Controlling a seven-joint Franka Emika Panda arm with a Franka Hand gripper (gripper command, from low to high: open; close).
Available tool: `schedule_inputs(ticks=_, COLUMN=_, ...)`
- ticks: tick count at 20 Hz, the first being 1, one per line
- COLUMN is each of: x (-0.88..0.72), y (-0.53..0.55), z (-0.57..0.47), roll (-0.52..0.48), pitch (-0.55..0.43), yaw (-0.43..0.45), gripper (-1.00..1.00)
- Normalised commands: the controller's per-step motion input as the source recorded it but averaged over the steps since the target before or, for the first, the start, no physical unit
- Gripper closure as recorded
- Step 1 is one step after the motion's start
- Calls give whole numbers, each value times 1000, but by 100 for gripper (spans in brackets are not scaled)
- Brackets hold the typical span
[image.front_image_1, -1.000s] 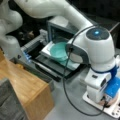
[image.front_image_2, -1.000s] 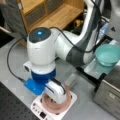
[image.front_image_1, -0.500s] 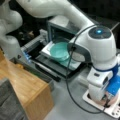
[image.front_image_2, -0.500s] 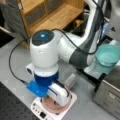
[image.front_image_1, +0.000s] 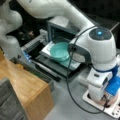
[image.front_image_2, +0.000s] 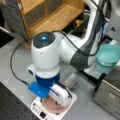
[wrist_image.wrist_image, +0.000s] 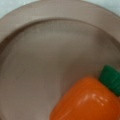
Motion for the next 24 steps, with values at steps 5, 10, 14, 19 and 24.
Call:
schedule_inputs(ticks=5, x=-110, y=15, z=-141, roll=-287, pitch=14, yaw=93, gripper=-100)
schedule_inputs(ticks=10, x=-219, y=0, z=-126, roll=-274, pitch=-2, yaw=88, gripper=-100)
schedule_inputs(ticks=14, x=-293, y=-4, z=-66, roll=-285, pitch=-32, yaw=70, gripper=-100)
schedule_inputs(ticks=19, x=-358, y=-14, z=-78, roll=-305, pitch=-59, yaw=83, gripper=-100)
schedule_inputs(ticks=24, x=-285, y=23, z=-130, roll=-312, pitch=-100, yaw=98, gripper=-100)
